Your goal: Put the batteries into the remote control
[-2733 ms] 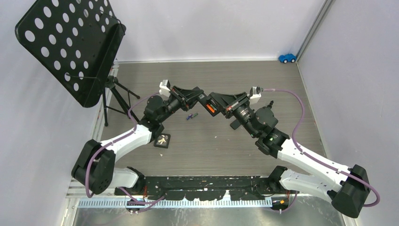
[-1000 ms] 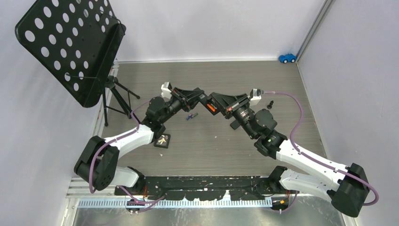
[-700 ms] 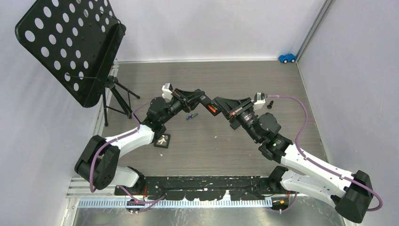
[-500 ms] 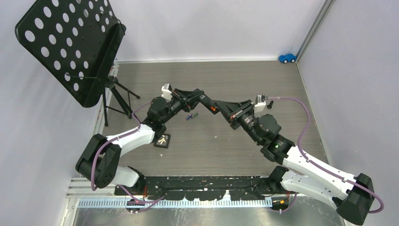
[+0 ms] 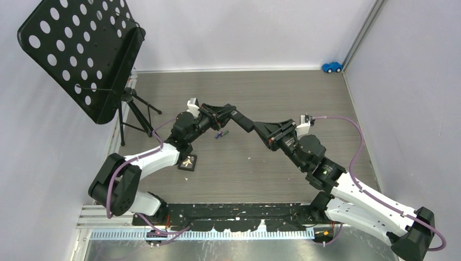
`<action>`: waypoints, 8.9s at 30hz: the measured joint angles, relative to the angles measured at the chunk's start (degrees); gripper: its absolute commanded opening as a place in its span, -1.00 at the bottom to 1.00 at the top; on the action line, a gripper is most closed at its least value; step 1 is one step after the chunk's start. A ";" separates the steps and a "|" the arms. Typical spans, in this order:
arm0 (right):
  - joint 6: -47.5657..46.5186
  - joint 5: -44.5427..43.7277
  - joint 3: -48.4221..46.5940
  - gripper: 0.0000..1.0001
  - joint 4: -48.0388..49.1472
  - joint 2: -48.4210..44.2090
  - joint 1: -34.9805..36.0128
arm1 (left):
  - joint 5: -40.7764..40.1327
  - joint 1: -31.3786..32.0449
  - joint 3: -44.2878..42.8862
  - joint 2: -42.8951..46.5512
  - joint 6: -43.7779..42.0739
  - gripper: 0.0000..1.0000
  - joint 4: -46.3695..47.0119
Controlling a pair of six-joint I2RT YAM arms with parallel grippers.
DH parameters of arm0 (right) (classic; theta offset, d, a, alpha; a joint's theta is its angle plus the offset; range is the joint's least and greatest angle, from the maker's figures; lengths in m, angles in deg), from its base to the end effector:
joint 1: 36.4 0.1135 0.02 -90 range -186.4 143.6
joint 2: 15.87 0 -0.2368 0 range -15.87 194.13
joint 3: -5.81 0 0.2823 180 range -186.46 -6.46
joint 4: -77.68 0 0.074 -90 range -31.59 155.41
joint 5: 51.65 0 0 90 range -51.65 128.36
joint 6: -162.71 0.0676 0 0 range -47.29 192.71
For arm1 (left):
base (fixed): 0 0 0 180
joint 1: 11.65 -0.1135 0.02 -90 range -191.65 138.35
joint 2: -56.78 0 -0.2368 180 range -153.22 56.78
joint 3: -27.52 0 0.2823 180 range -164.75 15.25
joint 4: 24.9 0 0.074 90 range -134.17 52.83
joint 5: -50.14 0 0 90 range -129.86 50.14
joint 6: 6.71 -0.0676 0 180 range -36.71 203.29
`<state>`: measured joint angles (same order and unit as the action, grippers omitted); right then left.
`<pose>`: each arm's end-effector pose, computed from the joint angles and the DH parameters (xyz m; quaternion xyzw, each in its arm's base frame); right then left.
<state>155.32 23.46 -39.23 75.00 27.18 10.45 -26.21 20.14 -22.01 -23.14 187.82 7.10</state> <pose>0.1962 0.1839 0.2833 0.3032 0.6433 0.5909 0.3809 0.2990 -0.2041 0.2078 -0.3418 0.6079 -0.6916 0.1879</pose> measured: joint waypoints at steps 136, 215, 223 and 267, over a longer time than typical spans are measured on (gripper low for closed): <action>-45.31 -4.59 -45.07 -0.99 -42.42 49.99 -13.49 | 3.45 -4.17 -7.96 22.27 -65.94 0.99 -52.43; -34.80 7.19 -26.75 -0.67 -39.58 55.04 -28.20 | 6.86 -3.82 -6.40 18.45 -65.18 0.93 -52.83; -27.17 24.44 -12.70 -0.67 -22.95 34.47 -25.09 | 13.20 -1.77 -4.31 12.35 -54.77 0.93 -43.23; -27.85 28.83 -21.40 0.73 -16.76 17.75 -18.47 | 11.47 9.81 -14.62 12.17 -74.79 -1.00 -46.80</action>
<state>127.47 52.29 -60.63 58.23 44.93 -8.02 -14.73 29.95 -36.63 -10.97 113.03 -39.70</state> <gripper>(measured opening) 0.864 0.419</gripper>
